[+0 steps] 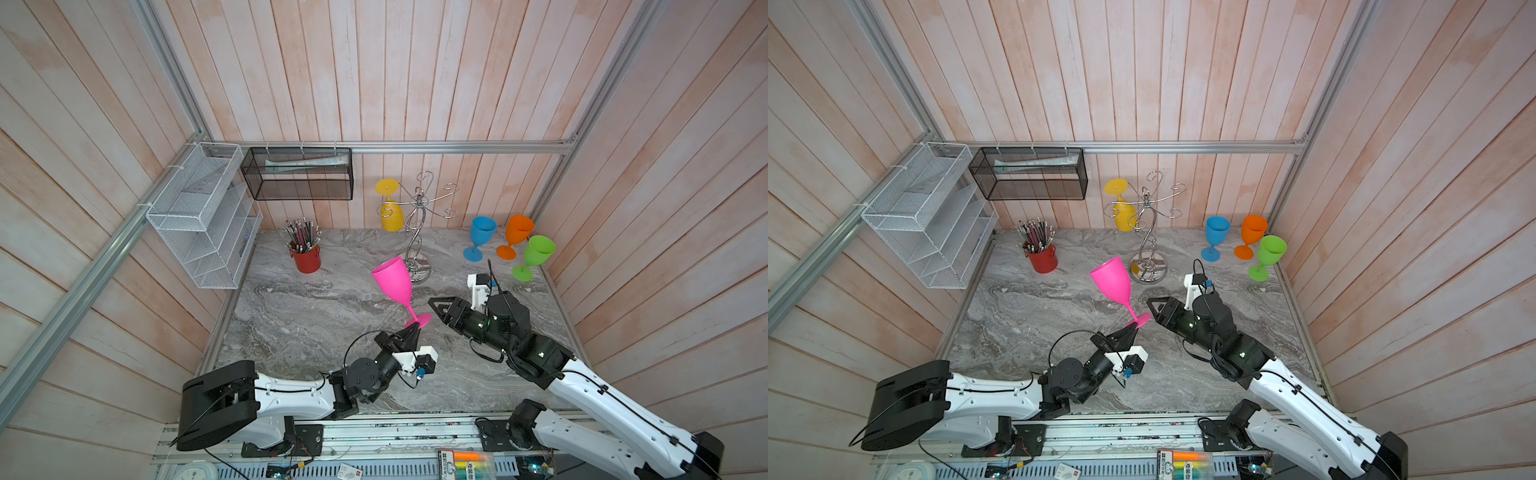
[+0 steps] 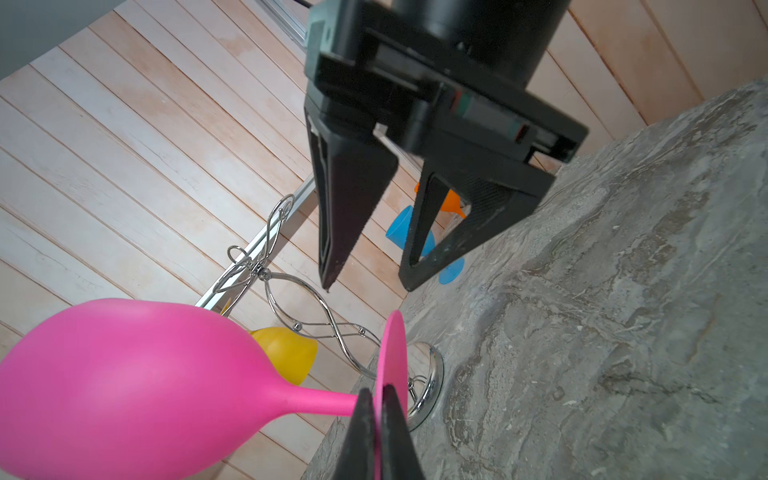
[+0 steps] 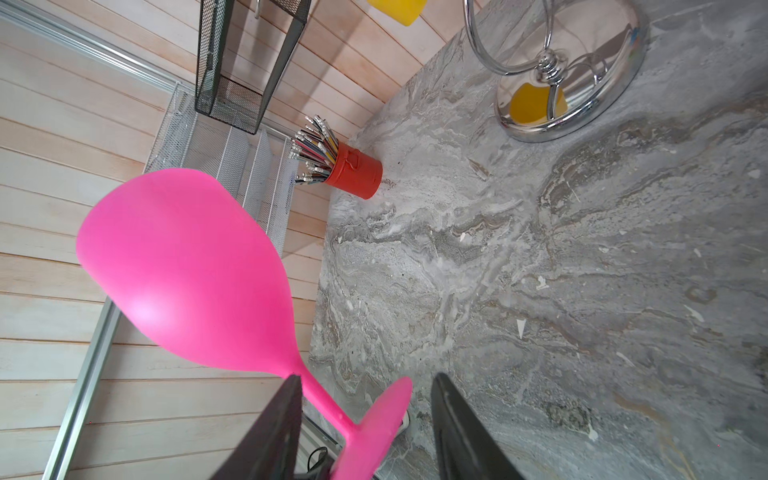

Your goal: Take the wine glass off the wine glass rack

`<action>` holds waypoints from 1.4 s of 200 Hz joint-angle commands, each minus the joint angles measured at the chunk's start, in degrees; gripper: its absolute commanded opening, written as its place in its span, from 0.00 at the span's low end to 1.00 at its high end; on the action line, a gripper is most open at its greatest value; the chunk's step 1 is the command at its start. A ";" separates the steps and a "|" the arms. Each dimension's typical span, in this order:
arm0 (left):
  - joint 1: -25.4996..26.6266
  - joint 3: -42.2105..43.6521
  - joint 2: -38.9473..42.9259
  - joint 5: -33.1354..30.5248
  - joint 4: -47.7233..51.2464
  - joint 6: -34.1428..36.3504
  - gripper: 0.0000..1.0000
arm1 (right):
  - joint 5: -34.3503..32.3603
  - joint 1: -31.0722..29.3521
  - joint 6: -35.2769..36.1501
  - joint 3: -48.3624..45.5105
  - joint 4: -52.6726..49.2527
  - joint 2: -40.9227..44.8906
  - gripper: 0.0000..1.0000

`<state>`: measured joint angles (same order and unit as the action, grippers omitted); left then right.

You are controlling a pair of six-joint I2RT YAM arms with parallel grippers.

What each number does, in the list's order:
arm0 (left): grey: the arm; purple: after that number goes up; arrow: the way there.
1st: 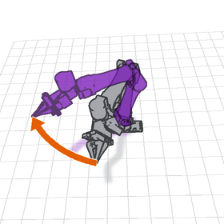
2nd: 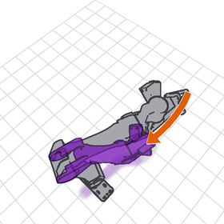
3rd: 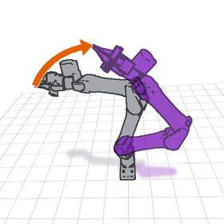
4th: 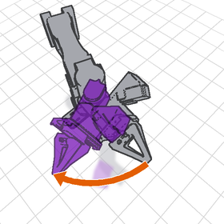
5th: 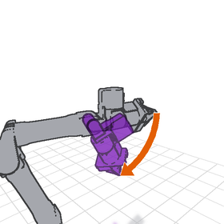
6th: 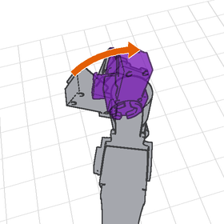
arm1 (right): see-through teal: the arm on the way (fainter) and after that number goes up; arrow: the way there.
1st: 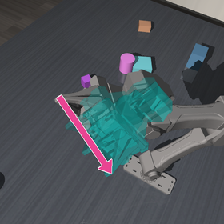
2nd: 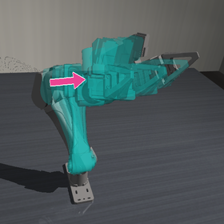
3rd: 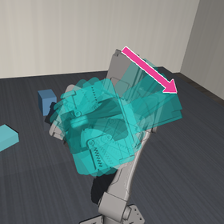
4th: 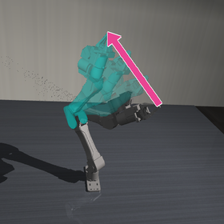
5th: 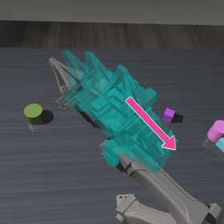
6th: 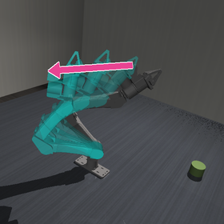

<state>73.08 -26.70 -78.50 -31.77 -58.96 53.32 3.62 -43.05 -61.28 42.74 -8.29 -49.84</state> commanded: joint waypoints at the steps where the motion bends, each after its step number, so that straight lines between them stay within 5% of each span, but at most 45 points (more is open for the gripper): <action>1: 0.12 -2.06 -1.75 1.28 -0.45 1.53 0.00 | 2.42 -0.18 0.38 1.42 1.87 -2.52 0.52; 51: 0.06 -3.88 -4.29 1.65 -1.77 4.23 0.00 | 3.41 -0.20 -0.02 0.92 4.03 -4.82 0.47; 202: 0.13 -4.63 -4.86 0.06 -3.18 5.74 0.00 | 2.96 -0.19 -0.01 -0.73 5.94 -4.70 0.01; 280: 0.12 -4.88 -4.51 -1.45 -3.49 6.40 0.06 | 2.69 -0.13 -0.07 -0.99 6.84 -4.35 0.00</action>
<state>73.08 -29.80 -83.13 -33.26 -60.84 59.00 5.45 -42.68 -61.43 42.37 -2.09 -54.59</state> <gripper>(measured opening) 0.053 0.041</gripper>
